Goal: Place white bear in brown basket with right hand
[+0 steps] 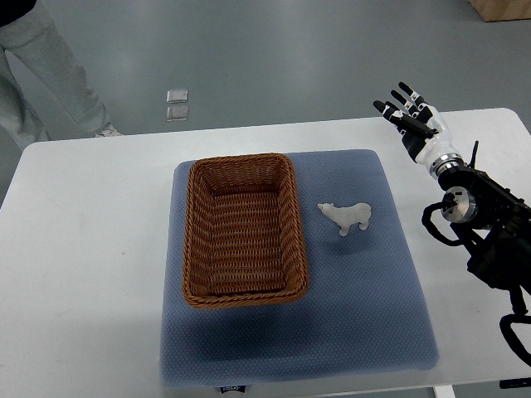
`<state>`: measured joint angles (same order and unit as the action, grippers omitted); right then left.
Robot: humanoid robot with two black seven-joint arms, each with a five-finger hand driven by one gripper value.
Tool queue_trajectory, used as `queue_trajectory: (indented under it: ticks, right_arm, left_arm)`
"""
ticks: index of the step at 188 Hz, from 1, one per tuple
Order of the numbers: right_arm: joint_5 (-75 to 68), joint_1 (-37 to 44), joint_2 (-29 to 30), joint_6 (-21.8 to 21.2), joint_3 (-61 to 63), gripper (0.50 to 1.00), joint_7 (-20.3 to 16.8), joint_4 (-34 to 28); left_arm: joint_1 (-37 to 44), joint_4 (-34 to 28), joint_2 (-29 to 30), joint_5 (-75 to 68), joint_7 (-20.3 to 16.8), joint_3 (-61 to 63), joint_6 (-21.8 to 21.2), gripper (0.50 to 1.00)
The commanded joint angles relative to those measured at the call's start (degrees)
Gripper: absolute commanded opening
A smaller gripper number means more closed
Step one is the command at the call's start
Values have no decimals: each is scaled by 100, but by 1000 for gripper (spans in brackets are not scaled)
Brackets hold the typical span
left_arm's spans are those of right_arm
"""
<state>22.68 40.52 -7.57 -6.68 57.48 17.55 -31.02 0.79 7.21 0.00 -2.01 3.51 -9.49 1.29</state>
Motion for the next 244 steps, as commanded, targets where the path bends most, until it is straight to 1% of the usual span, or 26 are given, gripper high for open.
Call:
queue_trajectory:
  ticks: [1, 49, 86, 120, 137, 151, 171, 198, 216, 244]
  right_arm:
    - [0, 0, -16, 0, -8, 924, 3, 0]
    - [0, 0, -25, -18, -8, 924, -6, -9]
    - [8, 0, -78, 0, -26, 924, -15, -290]
    - [17, -27, -526, 44, -87, 924, -24, -817]
    - [61, -27, -799, 70, -158, 924, -24, -967]
    - [131, -44, -983, 9, -211, 924, -24, -1116]
    - [492, 0, -1466, 0, -729, 924, -24, -1345]
    - [887, 61, -1932, -27, -1283, 924, -41, -1758]
    - [1397, 158, -2213, -149, -1713, 924, -41, -2012]
    - [1968, 211, -2653, -413, -2030, 921, -59, -2390]
  left_arm:
    - [0, -9, 0, -1, 0, 0, 2, 1000]
    - [-35, 9, 0, -1, 0, 9, 2, 1000]
    - [-35, 9, 0, -1, 0, 9, 2, 1000]
    - [-35, 9, 0, -1, 0, 9, -6, 1000]
    - [-35, 9, 0, -1, 0, 9, 2, 1000]
    - [-26, 9, 0, -1, 0, 9, 2, 1000]
    - [-26, 9, 0, -1, 0, 9, 2, 1000]
    - [-35, 9, 0, -1, 0, 9, 2, 1000]
    - [-35, 9, 0, -1, 0, 9, 2, 1000]
    - [-35, 9, 0, -1, 0, 9, 2, 1000]
